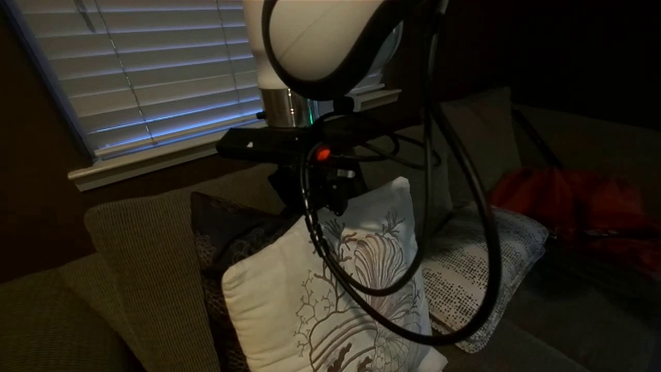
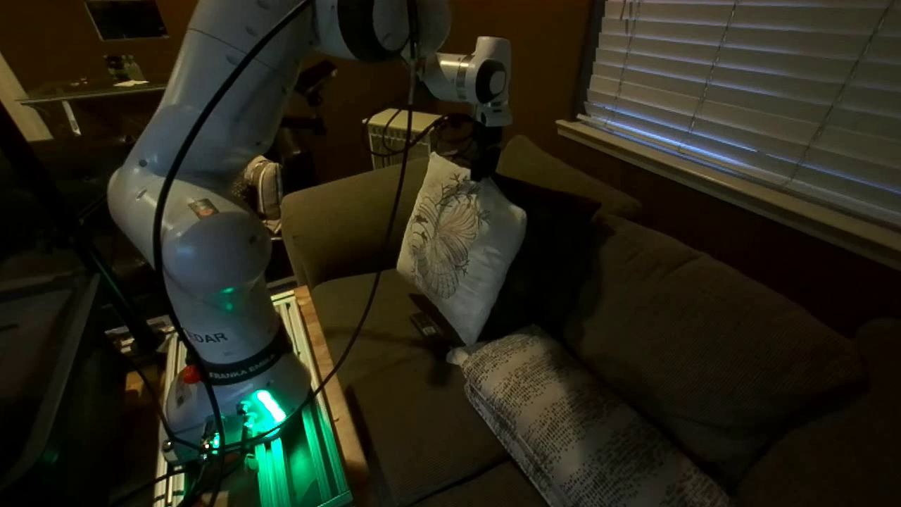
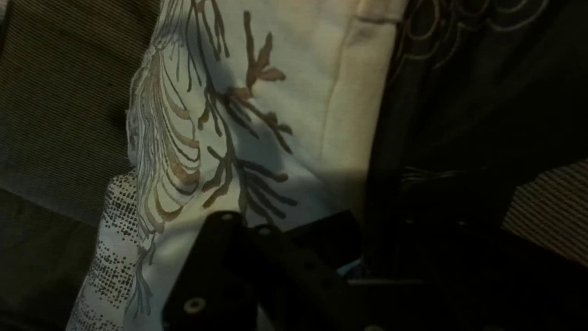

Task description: Move the black and white pillow to the left

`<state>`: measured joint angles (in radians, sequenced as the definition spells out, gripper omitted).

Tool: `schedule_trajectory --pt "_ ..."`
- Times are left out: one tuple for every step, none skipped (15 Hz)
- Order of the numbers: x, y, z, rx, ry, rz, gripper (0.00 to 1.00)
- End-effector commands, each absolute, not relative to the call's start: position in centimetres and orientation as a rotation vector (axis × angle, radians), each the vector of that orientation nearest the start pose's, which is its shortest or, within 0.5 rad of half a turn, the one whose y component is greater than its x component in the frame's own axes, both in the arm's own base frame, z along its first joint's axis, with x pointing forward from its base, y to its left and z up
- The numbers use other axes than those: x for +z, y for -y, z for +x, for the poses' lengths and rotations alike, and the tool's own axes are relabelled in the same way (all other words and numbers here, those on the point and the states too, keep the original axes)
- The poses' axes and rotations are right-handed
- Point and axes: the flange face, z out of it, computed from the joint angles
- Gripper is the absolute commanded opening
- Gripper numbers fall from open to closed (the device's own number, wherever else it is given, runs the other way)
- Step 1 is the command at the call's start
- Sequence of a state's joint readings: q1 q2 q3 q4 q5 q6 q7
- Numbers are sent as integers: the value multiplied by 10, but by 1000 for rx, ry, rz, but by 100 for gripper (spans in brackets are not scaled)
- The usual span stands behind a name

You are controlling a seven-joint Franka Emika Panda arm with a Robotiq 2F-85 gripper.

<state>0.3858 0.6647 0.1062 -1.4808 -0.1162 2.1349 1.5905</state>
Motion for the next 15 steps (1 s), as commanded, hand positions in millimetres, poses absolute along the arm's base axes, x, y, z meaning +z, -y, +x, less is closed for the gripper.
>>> schedule_trajectory --pt "306 -335 655 -24 -1626 -2720 0" --pt "302 -337 657 -9 -1628 -2728 0" --pt "298 -338 659 8 -1627 -2734 0" --pt "295 -340 661 12 -1637 -2736 0" --pt "292 -341 663 16 -1643 -2738 0" --pt "289 -342 665 25 -1642 -2741 0" --pt "286 -343 667 35 -1647 -2744 0" --pt "284 -343 669 47 -1650 -2747 0" --pt "282 -344 670 55 -1655 -2750 0" --pt "280 -344 672 62 -1658 -2753 0" --pt "278 -344 673 70 -1662 -2758 0" --pt "276 -345 675 74 -1666 -2760 0" --pt "274 -344 676 80 -1670 -2765 0" --pt "274 -344 678 85 -1675 -2767 0" --pt "272 -344 679 94 -1676 -2770 0"
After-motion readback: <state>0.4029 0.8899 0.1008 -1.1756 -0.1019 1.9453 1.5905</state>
